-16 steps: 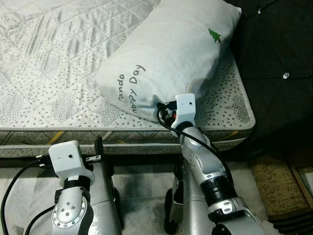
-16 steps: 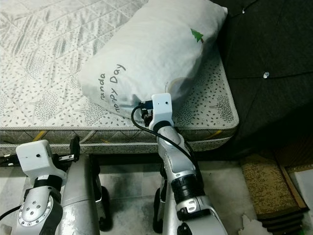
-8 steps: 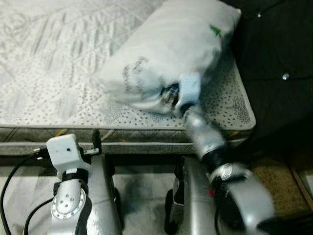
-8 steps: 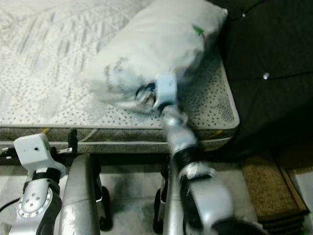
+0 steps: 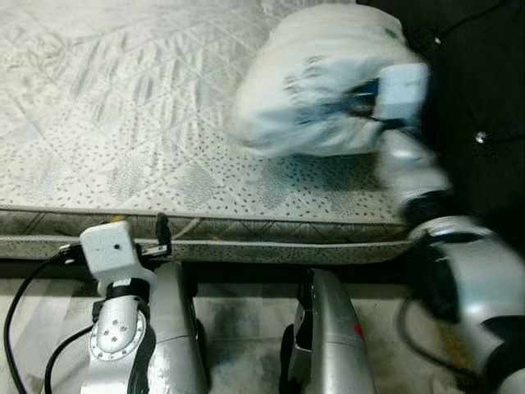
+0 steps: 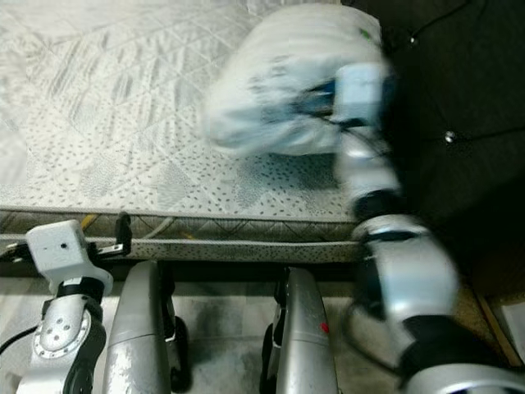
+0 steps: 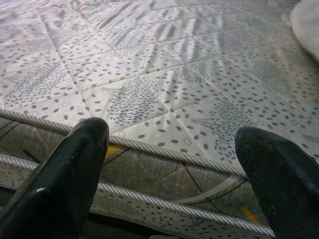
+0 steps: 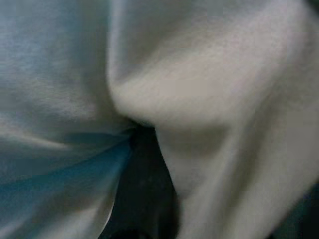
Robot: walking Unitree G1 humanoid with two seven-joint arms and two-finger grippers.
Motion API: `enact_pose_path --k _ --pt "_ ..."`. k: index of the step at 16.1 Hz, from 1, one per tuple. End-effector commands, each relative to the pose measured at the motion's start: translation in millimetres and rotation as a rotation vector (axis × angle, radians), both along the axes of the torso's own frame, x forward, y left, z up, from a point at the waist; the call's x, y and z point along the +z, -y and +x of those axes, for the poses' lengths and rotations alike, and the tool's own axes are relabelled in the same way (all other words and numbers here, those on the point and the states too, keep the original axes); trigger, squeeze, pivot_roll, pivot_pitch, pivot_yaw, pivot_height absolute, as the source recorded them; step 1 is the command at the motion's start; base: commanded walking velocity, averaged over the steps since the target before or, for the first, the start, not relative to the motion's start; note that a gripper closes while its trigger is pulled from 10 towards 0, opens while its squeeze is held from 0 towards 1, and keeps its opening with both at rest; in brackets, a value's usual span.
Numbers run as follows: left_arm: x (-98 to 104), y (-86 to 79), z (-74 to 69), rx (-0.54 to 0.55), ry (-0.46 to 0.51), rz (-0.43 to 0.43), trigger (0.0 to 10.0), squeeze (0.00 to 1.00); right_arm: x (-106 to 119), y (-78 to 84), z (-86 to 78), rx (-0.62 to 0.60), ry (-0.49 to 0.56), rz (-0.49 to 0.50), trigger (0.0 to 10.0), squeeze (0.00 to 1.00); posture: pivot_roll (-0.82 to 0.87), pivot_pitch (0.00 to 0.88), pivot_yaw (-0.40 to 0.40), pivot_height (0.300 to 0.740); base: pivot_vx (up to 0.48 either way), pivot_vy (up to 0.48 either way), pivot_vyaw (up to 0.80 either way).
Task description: Clean up the room
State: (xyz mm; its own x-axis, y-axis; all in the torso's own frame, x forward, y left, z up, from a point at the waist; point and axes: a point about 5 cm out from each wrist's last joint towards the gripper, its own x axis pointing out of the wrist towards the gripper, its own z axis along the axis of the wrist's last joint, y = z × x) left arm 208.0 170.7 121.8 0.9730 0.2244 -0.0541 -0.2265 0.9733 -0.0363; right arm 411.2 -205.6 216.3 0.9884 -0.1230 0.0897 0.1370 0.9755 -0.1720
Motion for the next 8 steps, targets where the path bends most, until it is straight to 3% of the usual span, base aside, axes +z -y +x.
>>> enact_pose_path --k 1,2,4,5,8 --pt "-3.3 -3.4 -1.5 0.019 -0.013 0.011 10.0 0.0 24.9 24.9 -1.7 -0.093 0.093 -0.01 0.0 0.0 0.1 0.104 -0.083 0.551 0.0 0.0 0.0" --pt "-4.1 -3.2 -0.6 0.017 -0.015 0.012 10.0 0.0 15.5 48.2 -9.1 -0.139 0.065 -0.018 0.0 0.0 0.09 0.101 -0.079 0.551 0.0 0.0 0.0" --pt "-5.1 -1.7 0.7 0.011 -0.017 0.012 10.0 0.0 -1.8 64.6 -18.7 -0.152 0.025 -0.073 0.0 0.0 0.08 0.095 -0.076 0.551 0.0 0.0 0.0" --pt "-4.8 -1.0 2.0 0.005 -0.016 0.013 10.0 0.0 -20.5 74.9 -29.3 -0.15 -0.002 -0.106 0.0 0.0 0.08 0.092 -0.074 0.551 0.0 0.0 0.0" --pt "-5.4 -2.3 4.5 -0.004 -0.015 0.017 10.0 0.0 -57.7 62.9 -46.4 -0.056 -0.04 -0.142 0.0 0.0 0.07 0.087 -0.069 0.551 0.0 0.0 0.0"
